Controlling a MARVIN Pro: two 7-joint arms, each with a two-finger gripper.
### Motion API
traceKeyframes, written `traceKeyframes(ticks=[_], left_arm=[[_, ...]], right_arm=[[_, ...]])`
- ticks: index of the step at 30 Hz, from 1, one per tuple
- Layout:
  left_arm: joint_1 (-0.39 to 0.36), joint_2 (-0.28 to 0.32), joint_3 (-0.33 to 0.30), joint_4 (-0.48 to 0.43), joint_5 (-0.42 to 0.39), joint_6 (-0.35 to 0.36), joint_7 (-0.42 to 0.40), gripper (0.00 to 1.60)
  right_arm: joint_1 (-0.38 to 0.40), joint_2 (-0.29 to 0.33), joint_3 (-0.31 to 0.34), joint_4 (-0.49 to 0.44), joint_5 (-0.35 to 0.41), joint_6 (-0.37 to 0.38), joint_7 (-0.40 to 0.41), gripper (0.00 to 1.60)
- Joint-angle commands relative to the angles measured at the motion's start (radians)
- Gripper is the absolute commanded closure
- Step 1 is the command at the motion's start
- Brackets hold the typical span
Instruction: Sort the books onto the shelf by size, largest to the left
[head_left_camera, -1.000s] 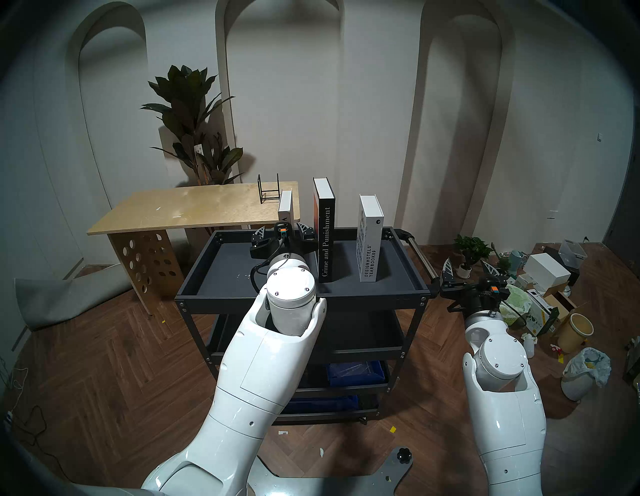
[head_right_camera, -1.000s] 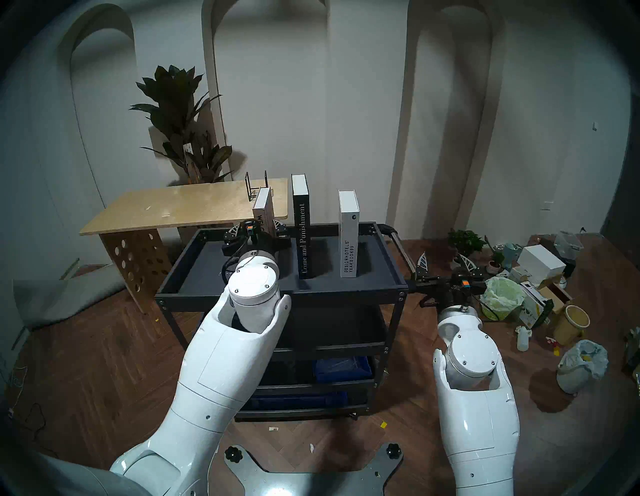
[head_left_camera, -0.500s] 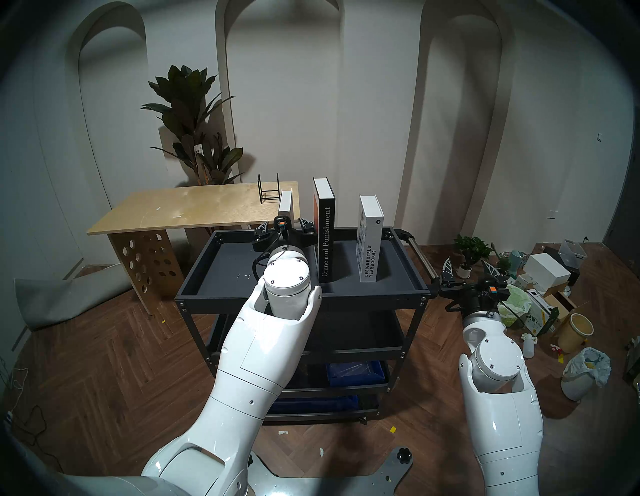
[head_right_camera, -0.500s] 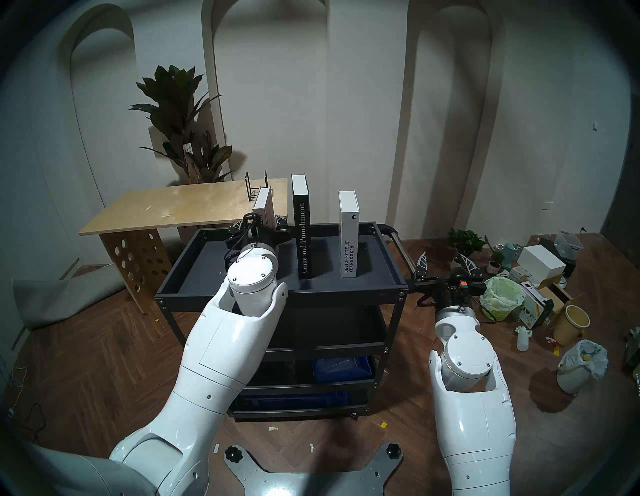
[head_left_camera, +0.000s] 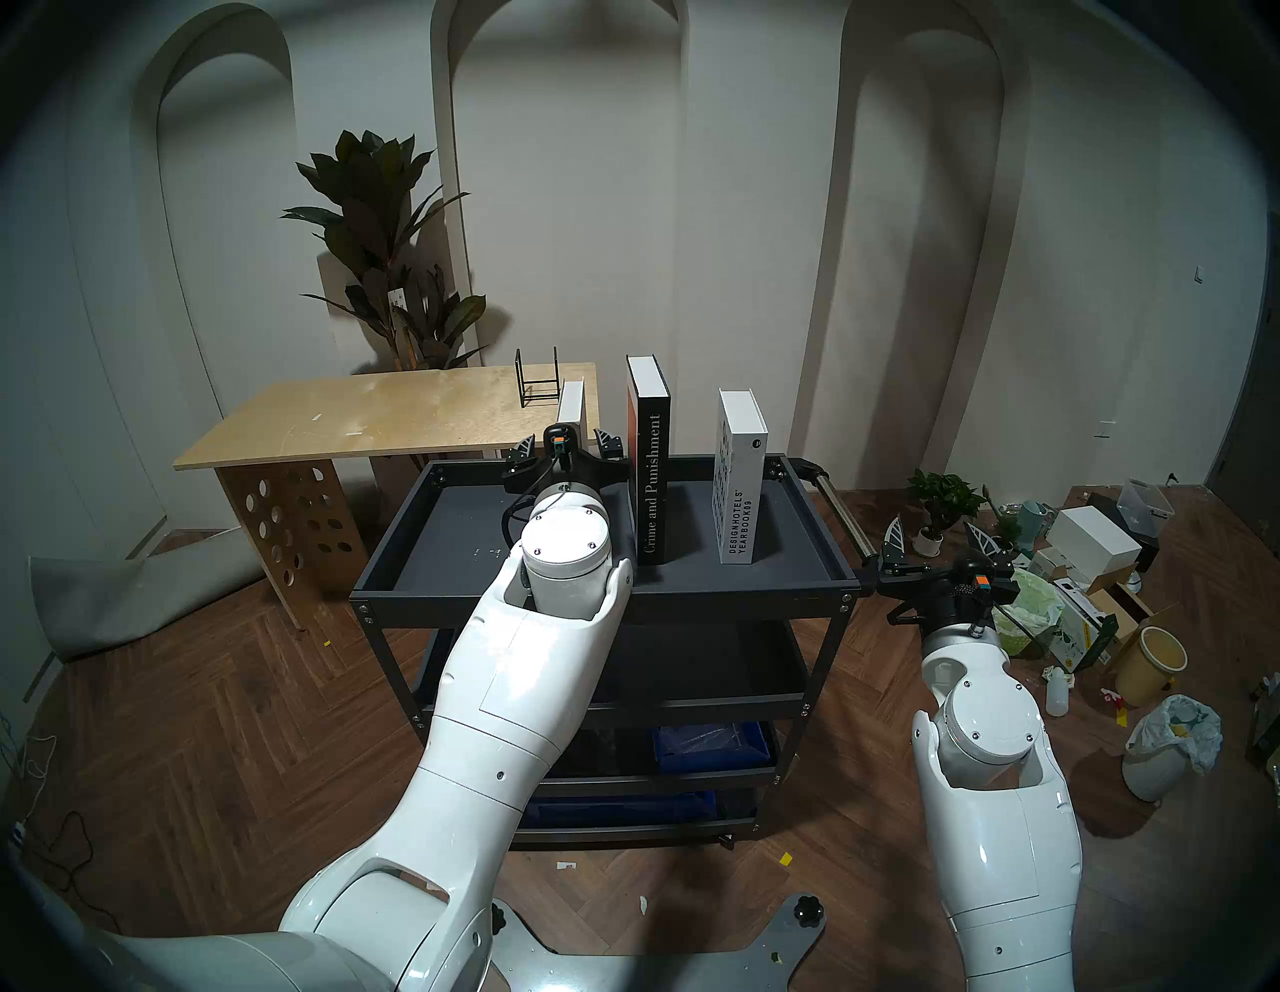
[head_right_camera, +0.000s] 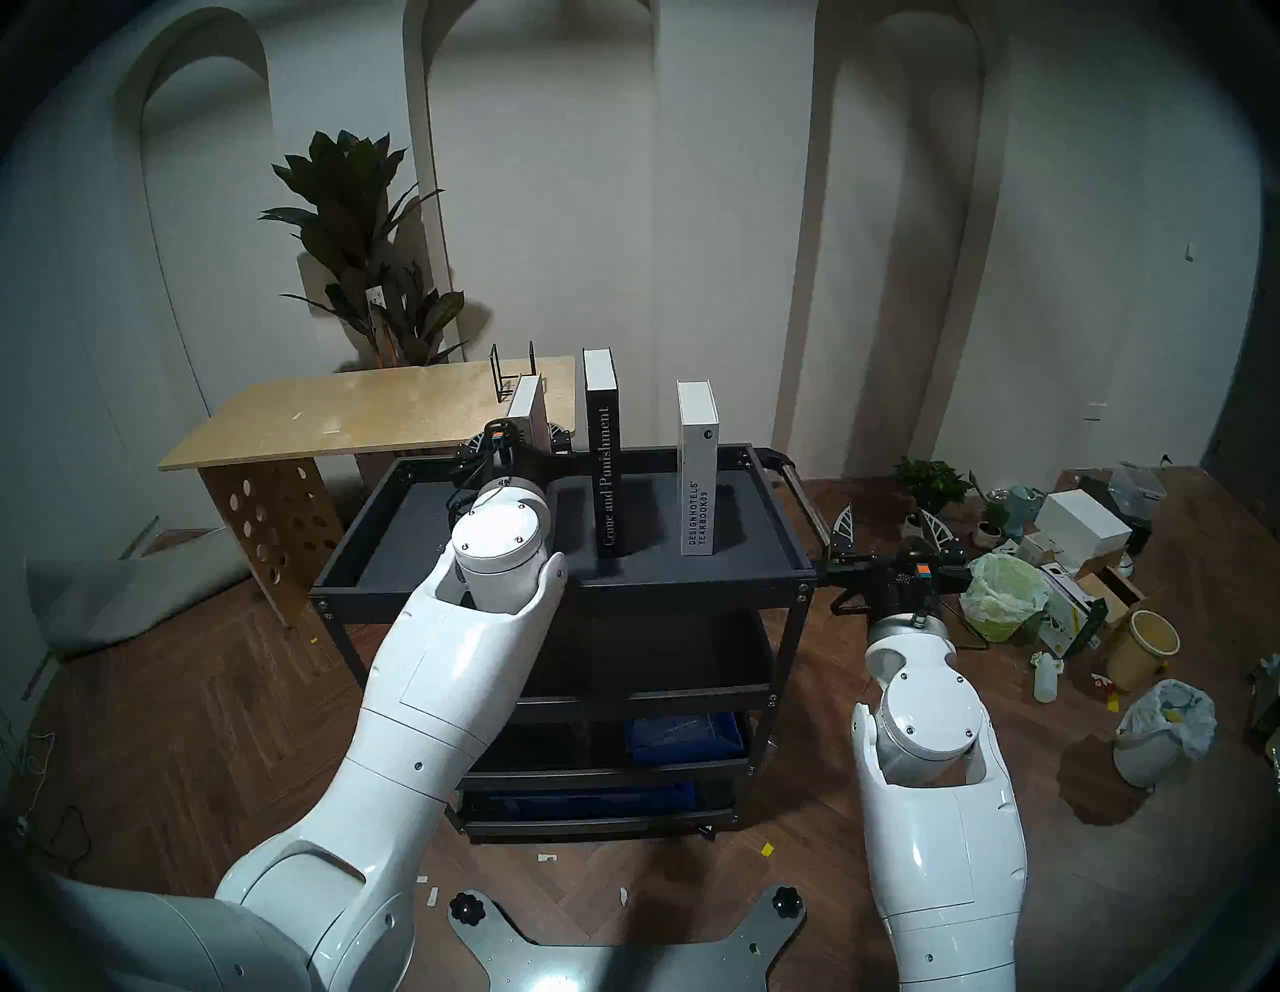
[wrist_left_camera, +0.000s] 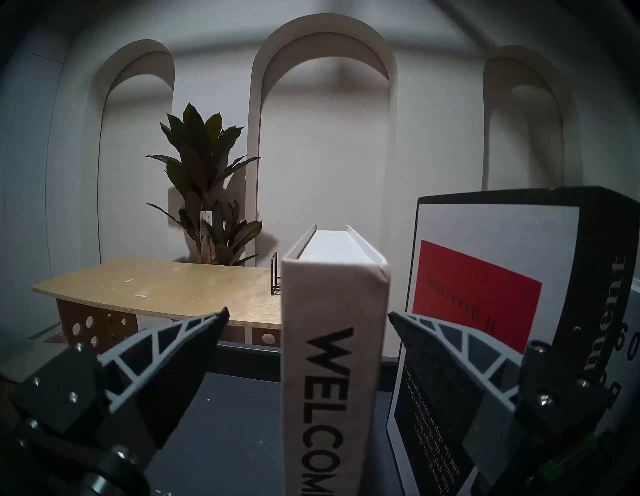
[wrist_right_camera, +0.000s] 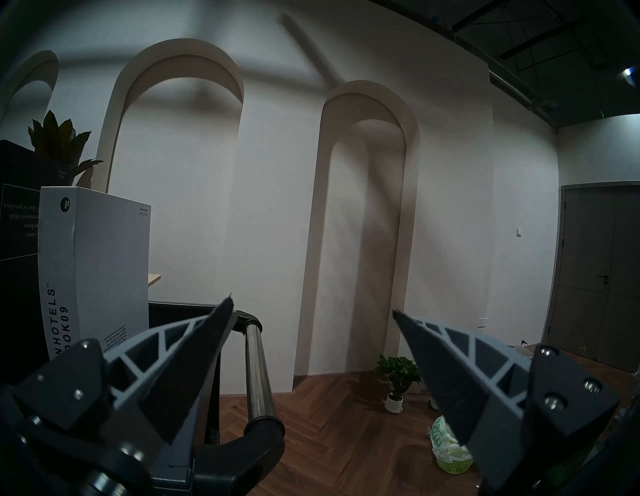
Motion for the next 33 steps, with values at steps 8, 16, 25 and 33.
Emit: traceKeyframes(ticks=[8, 16, 25, 33], left_arm=[[-0.038, 0.006, -0.004, -0.005, -0.001, -0.006, -0.037, 1.27], [-0.031, 0.029, -0.019, -0.016, 0.007, -0.007, -0.050, 1.60], [-0.018, 0.065, -0.054, -0.059, 0.002, 0.012, -0.068, 1.60], [-0.011, 0.091, -0.085, -0.095, -0.004, 0.022, -0.085, 1.60]], right_arm=[[0.014, -0.004, -0.010, -0.017, -0.013, -0.012, -0.018, 0.00], [0.022, -0.002, -0.016, -0.007, -0.014, -0.013, -0.019, 0.00], [0.042, -0.005, -0.038, 0.011, -0.021, -0.012, -0.021, 0.00], [0.050, -0.006, -0.057, 0.013, -0.026, -0.011, -0.022, 0.00]])
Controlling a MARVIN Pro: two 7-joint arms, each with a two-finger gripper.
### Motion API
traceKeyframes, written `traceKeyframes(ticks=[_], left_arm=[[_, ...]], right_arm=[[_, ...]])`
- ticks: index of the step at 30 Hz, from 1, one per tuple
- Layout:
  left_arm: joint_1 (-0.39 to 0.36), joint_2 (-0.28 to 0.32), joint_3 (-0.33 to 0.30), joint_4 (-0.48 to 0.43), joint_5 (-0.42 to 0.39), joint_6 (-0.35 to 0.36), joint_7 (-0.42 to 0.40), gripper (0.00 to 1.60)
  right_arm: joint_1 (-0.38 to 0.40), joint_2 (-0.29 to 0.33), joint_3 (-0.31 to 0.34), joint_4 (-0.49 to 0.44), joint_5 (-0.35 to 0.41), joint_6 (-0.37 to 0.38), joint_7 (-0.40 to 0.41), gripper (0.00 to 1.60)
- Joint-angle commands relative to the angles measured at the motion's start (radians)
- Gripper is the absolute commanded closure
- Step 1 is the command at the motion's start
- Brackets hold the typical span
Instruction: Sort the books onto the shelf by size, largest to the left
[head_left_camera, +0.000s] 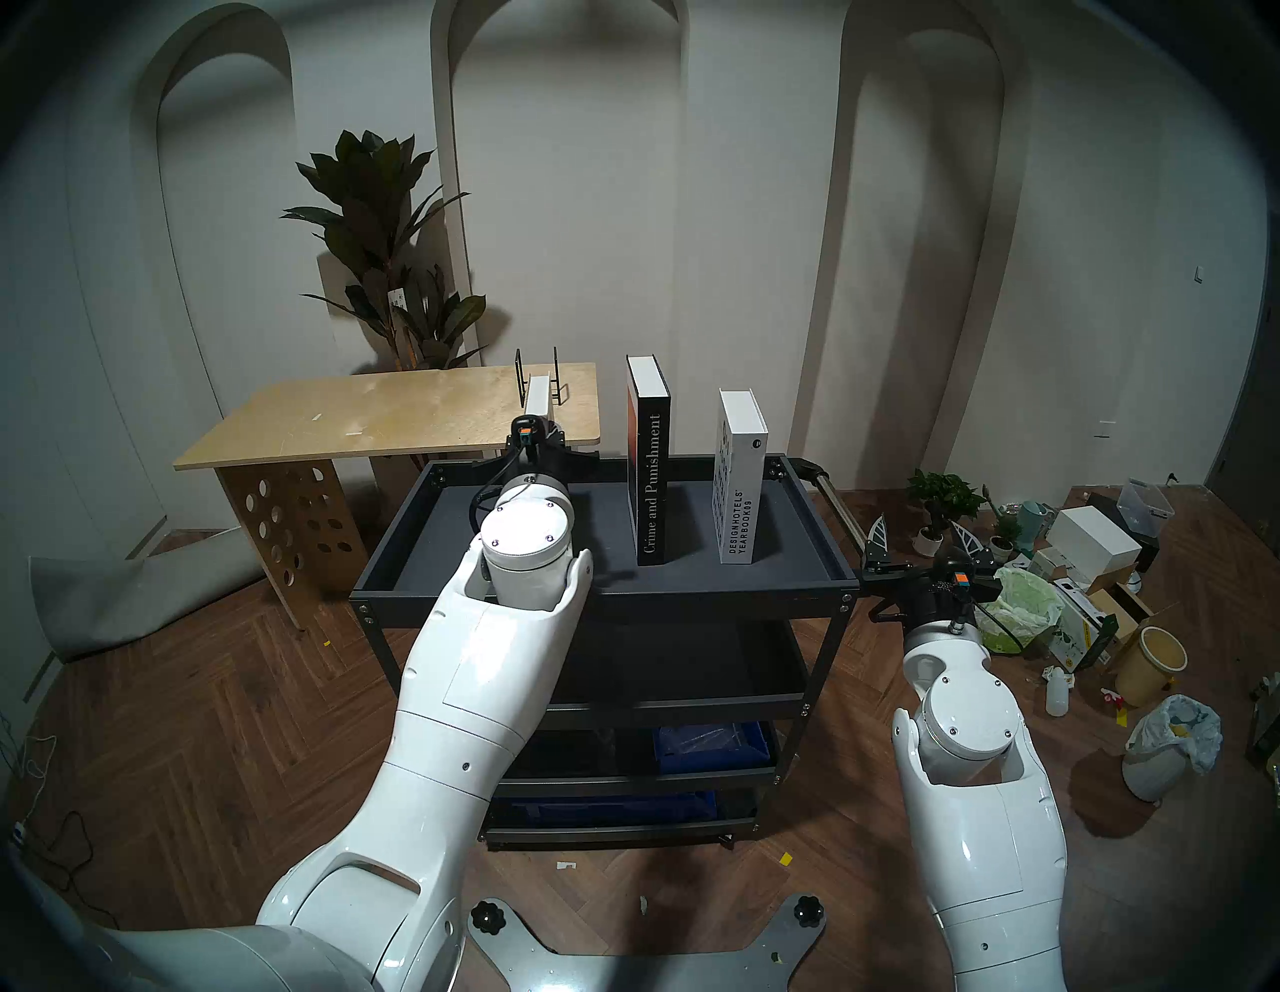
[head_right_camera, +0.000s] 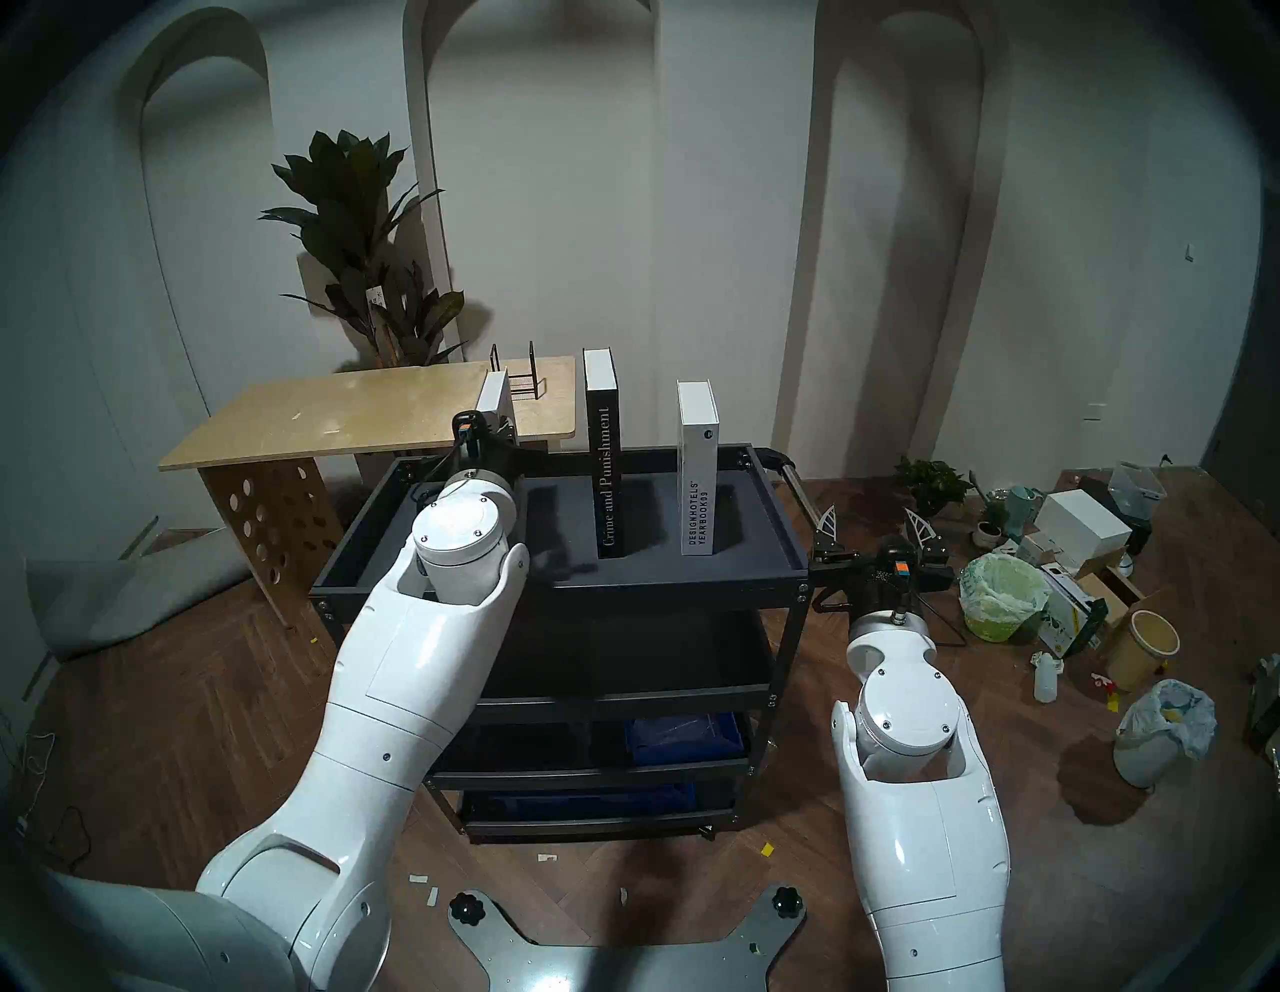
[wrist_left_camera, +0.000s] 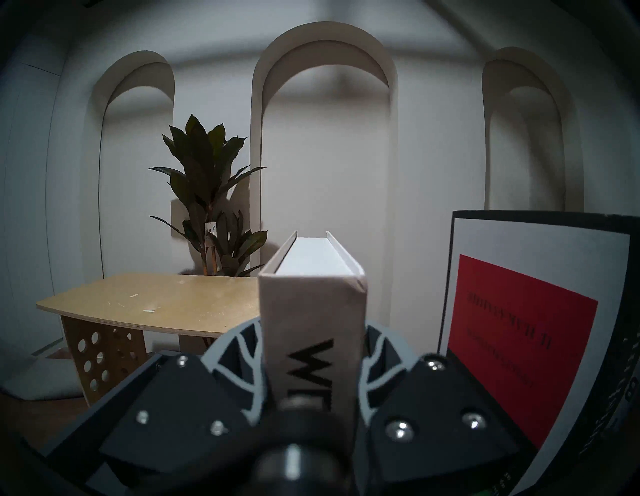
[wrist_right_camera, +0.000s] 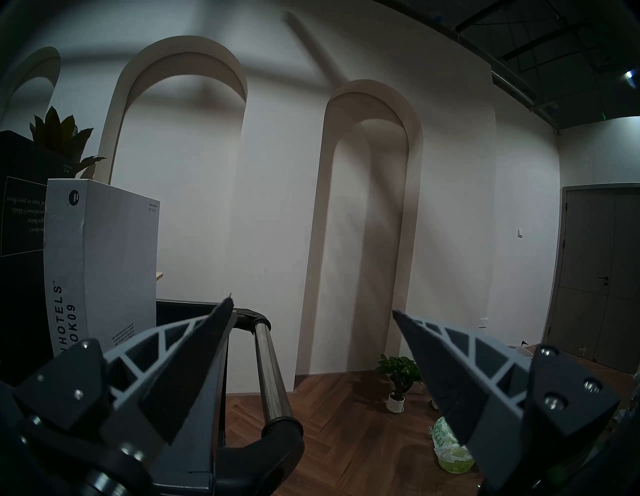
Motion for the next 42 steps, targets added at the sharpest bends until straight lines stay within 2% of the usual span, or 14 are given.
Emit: traceKeyframes(ticks=[1, 12, 26, 42], left_arm=[[-0.013, 0.024, -0.021, -0.060, -0.005, 0.009, -0.014, 1.60], [0.005, 0.062, -0.038, -0.075, -0.008, 0.019, -0.061, 1.60], [-0.003, 0.081, -0.049, -0.040, -0.015, -0.005, -0.106, 1.60], [-0.014, 0.062, -0.058, -0.040, -0.045, 0.010, -0.112, 1.60]], right_arm=[[0.024, 0.000, -0.012, -0.017, 0.000, -0.011, 0.006, 0.00], [0.032, -0.004, -0.036, -0.018, -0.010, -0.008, 0.002, 0.00], [0.027, -0.007, -0.054, -0.023, -0.031, -0.005, -0.015, 0.00], [0.032, -0.009, -0.067, -0.012, -0.039, -0.012, -0.032, 0.00]])
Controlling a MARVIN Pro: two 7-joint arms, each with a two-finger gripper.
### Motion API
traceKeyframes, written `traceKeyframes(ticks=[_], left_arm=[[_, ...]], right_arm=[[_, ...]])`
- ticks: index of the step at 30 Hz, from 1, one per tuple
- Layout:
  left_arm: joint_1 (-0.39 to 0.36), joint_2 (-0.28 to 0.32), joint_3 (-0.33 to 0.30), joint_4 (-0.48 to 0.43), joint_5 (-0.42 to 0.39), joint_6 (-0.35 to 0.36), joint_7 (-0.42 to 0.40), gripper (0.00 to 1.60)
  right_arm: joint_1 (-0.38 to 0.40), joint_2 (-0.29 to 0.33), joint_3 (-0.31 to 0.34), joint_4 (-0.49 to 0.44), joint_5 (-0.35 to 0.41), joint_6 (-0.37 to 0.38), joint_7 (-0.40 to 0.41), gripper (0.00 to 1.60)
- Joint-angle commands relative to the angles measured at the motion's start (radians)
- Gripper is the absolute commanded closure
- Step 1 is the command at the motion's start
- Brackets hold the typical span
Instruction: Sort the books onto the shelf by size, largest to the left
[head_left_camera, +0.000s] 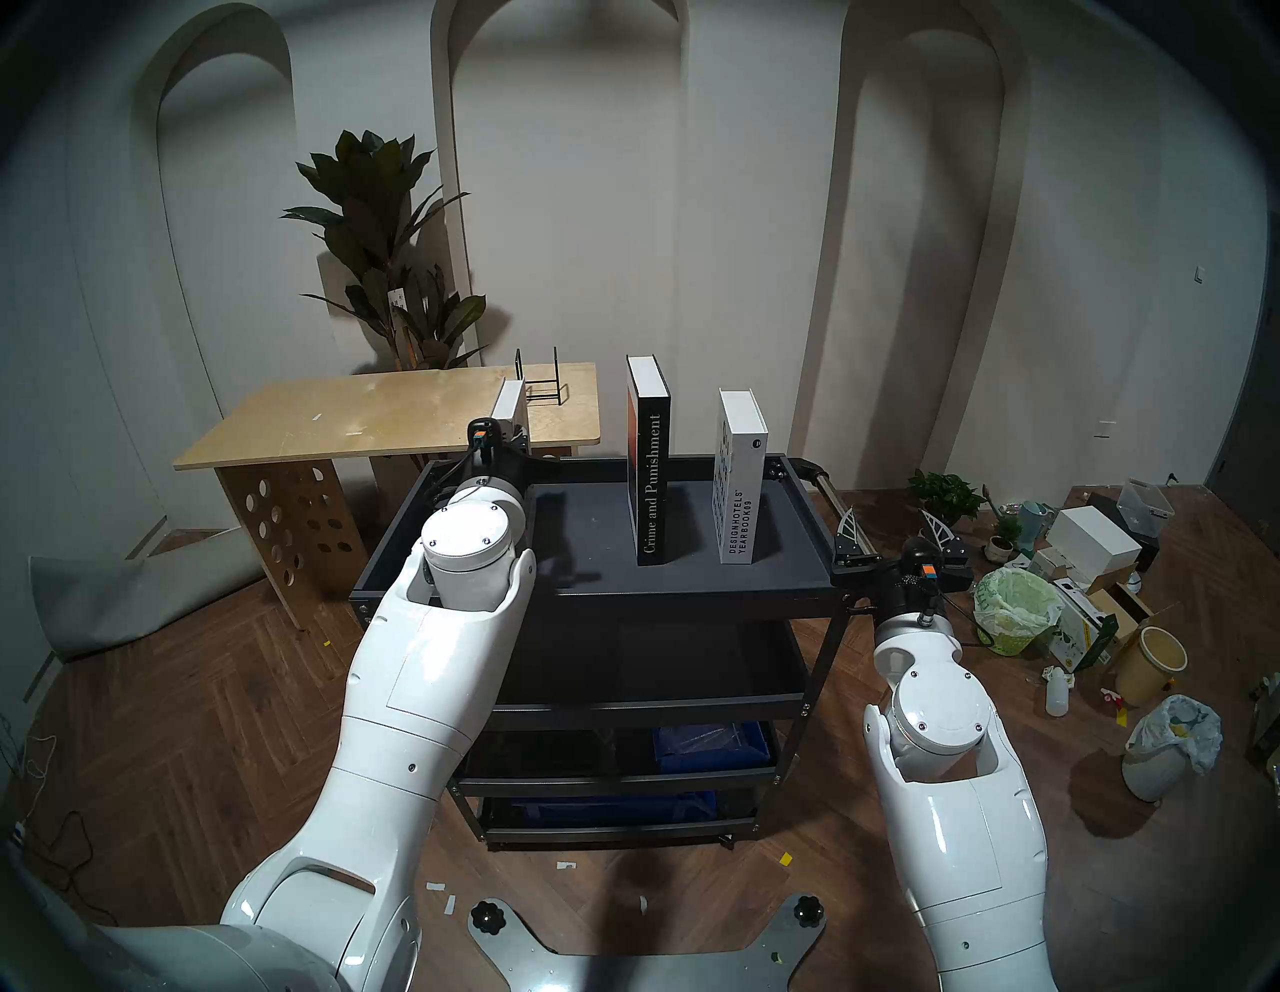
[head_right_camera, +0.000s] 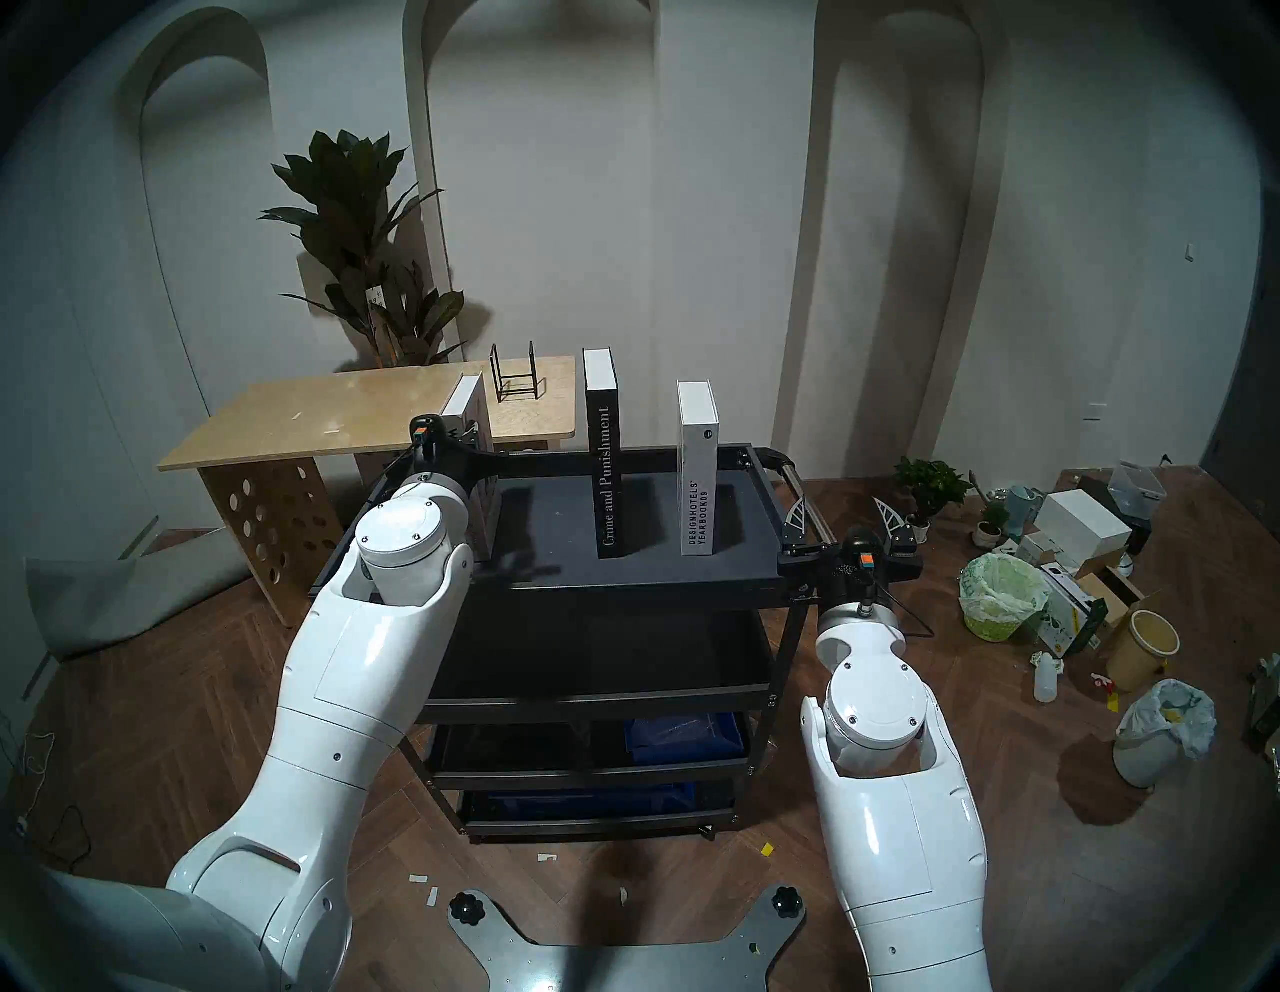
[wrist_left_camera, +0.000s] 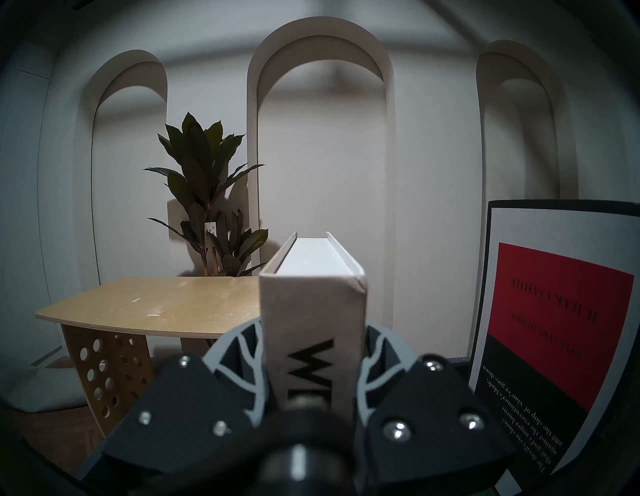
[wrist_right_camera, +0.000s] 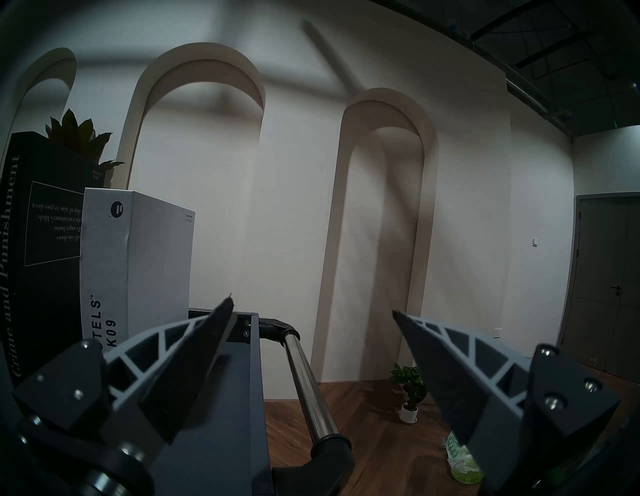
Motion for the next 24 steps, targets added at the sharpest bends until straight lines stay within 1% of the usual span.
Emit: traceKeyframes(ticks=[1, 18, 19, 20, 22, 23, 24], left_arm=[[-0.037, -0.019, 0.003, -0.023, -0.004, -0.005, 0.003, 1.60], [-0.048, -0.040, 0.004, 0.005, -0.005, -0.001, 0.011, 1.60], [-0.050, -0.041, 0.003, 0.008, -0.005, -0.001, 0.010, 1.55], [-0.051, -0.041, 0.003, 0.010, -0.005, -0.002, 0.010, 1.41], [-0.052, -0.043, 0.002, 0.013, -0.006, 0.000, 0.011, 1.32], [-0.052, -0.043, 0.002, 0.013, -0.006, 0.000, 0.012, 1.10], [-0.053, -0.044, 0.001, 0.013, -0.007, 0.001, 0.013, 1.04]], right_arm=[[0.012, 0.000, 0.002, -0.015, 0.001, -0.013, -0.003, 0.00], [0.010, 0.003, 0.002, -0.013, -0.001, -0.015, -0.016, 0.00], [0.011, 0.003, 0.002, -0.013, -0.001, -0.016, -0.016, 0.00], [0.011, 0.003, 0.002, -0.013, -0.001, -0.016, -0.016, 0.00], [0.011, 0.004, 0.002, -0.012, -0.001, -0.016, -0.017, 0.00], [0.012, 0.004, 0.002, -0.012, -0.001, -0.016, -0.017, 0.00], [0.012, 0.004, 0.002, -0.012, -0.001, -0.016, -0.017, 0.00]])
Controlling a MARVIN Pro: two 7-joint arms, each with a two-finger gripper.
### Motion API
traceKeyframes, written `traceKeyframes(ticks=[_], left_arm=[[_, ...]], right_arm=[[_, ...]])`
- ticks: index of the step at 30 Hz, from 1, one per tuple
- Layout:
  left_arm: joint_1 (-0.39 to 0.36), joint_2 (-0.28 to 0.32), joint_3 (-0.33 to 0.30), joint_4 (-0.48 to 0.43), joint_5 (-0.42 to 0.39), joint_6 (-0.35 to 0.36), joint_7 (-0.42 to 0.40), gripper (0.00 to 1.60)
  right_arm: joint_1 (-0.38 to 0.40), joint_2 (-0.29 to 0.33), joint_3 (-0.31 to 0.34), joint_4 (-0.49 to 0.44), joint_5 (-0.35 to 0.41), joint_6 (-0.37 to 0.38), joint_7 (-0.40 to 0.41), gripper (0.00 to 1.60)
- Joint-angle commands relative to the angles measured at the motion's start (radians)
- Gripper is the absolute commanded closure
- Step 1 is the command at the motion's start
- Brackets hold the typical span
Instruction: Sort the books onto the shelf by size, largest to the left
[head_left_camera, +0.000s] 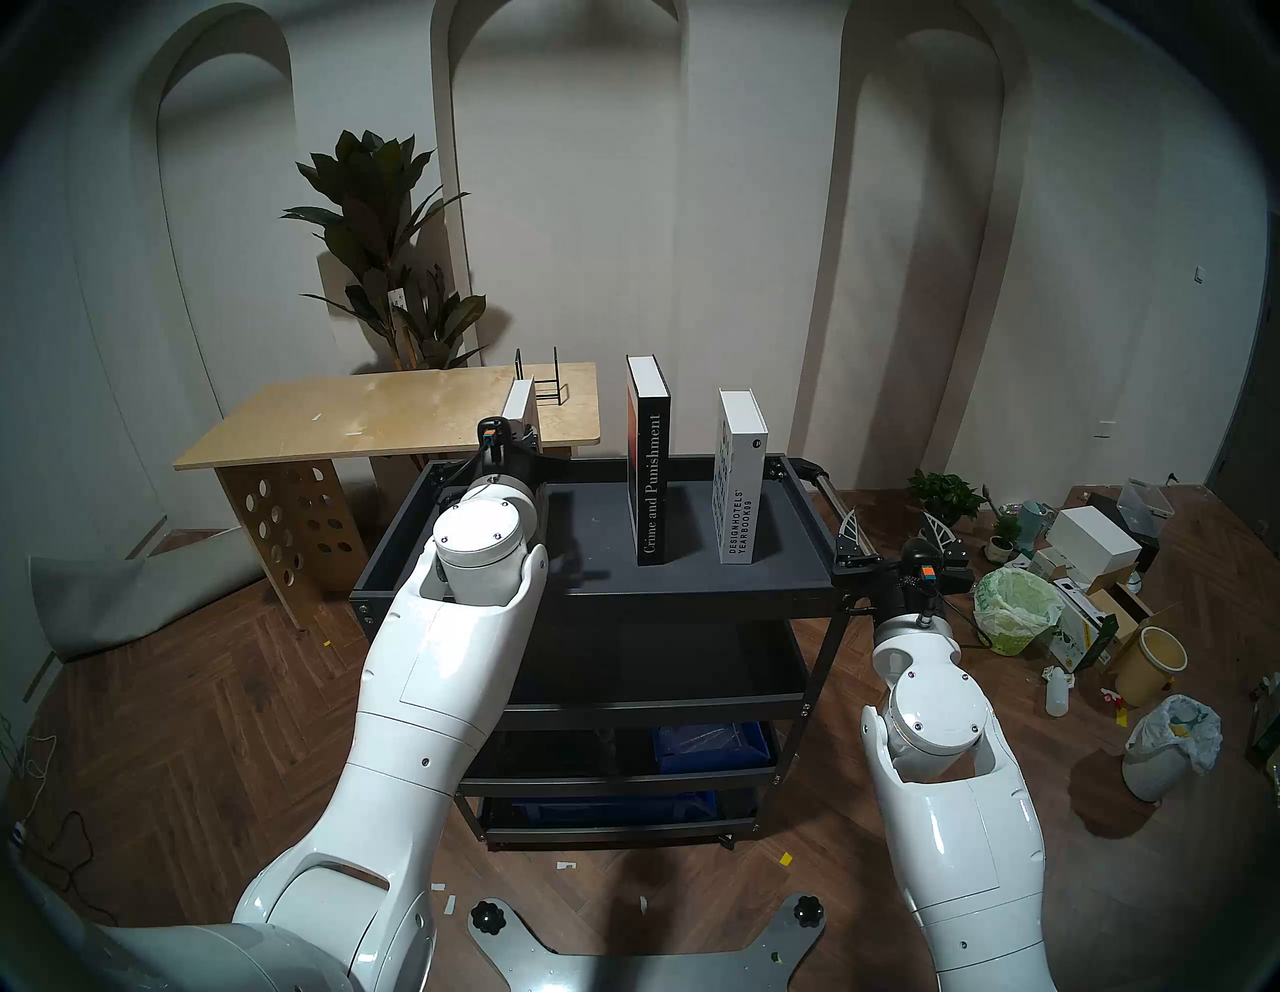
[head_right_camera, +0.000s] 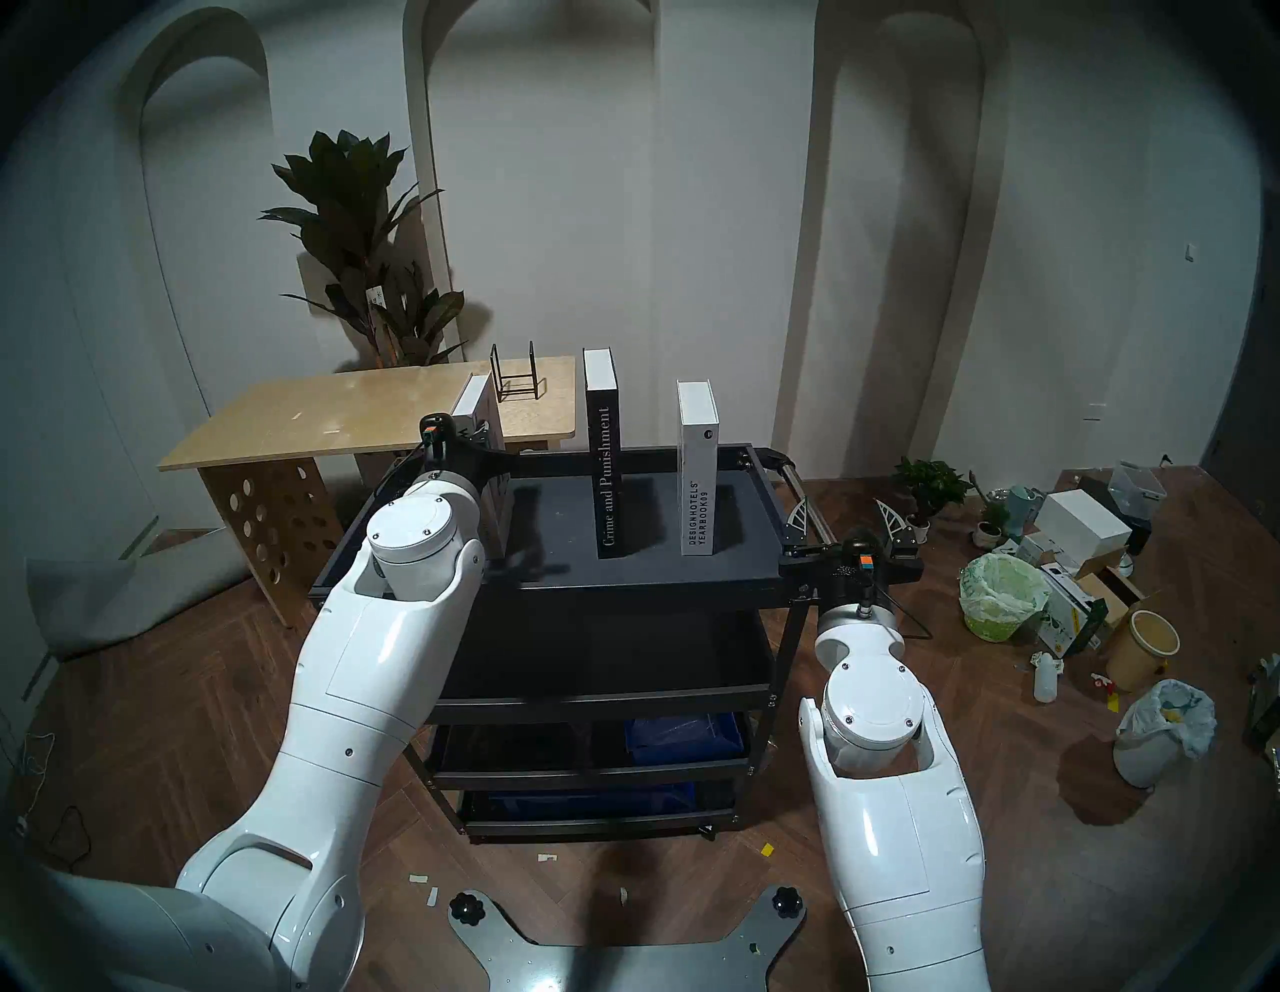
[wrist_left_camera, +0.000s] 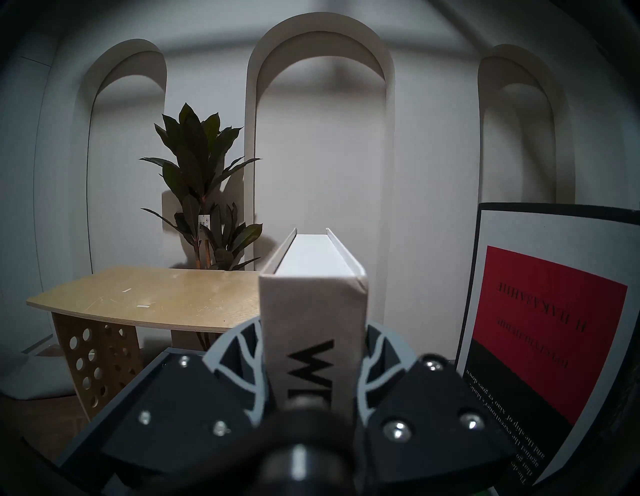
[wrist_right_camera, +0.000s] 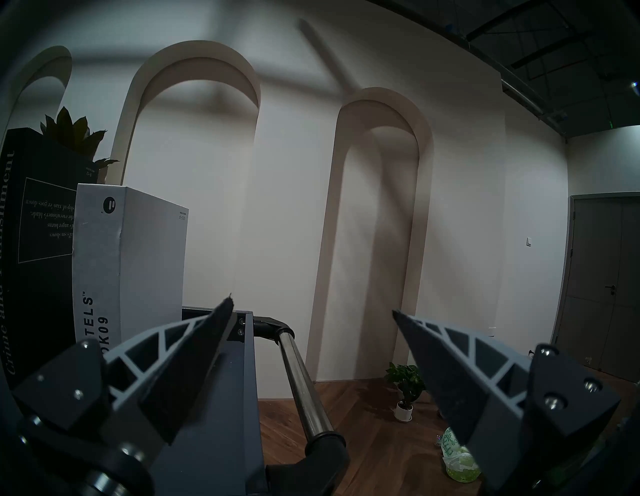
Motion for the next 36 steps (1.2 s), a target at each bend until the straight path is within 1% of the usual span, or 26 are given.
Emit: traceKeyframes(ticks=[1, 2, 3, 4, 12, 16, 21, 25, 28, 29, 32, 34, 36], left_arm=[[-0.037, -0.009, -0.002, -0.009, 0.001, 0.000, 0.006, 0.58], [-0.037, -0.009, -0.002, -0.009, 0.001, 0.000, 0.006, 0.26], [-0.037, -0.009, -0.003, -0.008, -0.002, 0.000, 0.004, 0.06], [-0.037, -0.009, -0.003, -0.008, -0.002, 0.000, 0.004, 0.00], [-0.029, -0.007, -0.004, -0.021, -0.002, 0.000, 0.004, 0.00], [-0.020, -0.006, -0.007, -0.043, 0.000, 0.000, 0.007, 0.00], [0.013, -0.008, -0.025, -0.124, -0.015, 0.012, 0.010, 0.00], [0.017, -0.022, -0.042, -0.173, -0.030, -0.019, 0.013, 0.00], [0.012, -0.029, -0.050, -0.215, -0.042, -0.042, 0.010, 0.00], [0.001, -0.033, -0.051, -0.214, -0.045, -0.056, 0.008, 0.00], [0.004, -0.039, -0.055, -0.261, -0.060, -0.065, 0.003, 0.00], [0.011, -0.041, -0.051, -0.289, -0.067, -0.064, -0.001, 0.00], [0.023, -0.049, -0.042, -0.323, -0.079, -0.045, -0.005, 0.00]], right_arm=[[0.010, 0.004, 0.003, -0.020, 0.004, -0.013, 0.004, 0.00], [0.011, 0.004, 0.003, -0.019, 0.004, -0.013, 0.004, 0.00], [0.011, 0.004, 0.003, -0.019, 0.005, -0.013, 0.004, 0.00], [0.012, 0.004, 0.003, -0.018, 0.005, -0.013, 0.004, 0.00], [0.015, 0.005, 0.003, -0.016, 0.007, -0.014, 0.006, 0.00], [0.016, 0.005, 0.003, -0.015, 0.009, -0.014, 0.008, 0.00], [0.019, 0.007, 0.003, -0.012, 0.011, -0.012, 0.011, 0.00], [0.022, 0.008, 0.003, -0.008, 0.012, -0.010, 0.012, 0.00], [0.025, 0.009, 0.004, -0.005, 0.013, -0.008, 0.013, 0.00], [0.025, 0.009, 0.004, -0.004, 0.013, -0.008, 0.013, 0.00], [0.027, 0.010, 0.005, -0.001, 0.015, -0.008, 0.015, 0.00], [0.029, 0.012, 0.004, 0.000, 0.016, -0.007, 0.017, 0.00], [0.031, 0.013, 0.004, 0.000, 0.017, -0.007, 0.019, 0.00]])
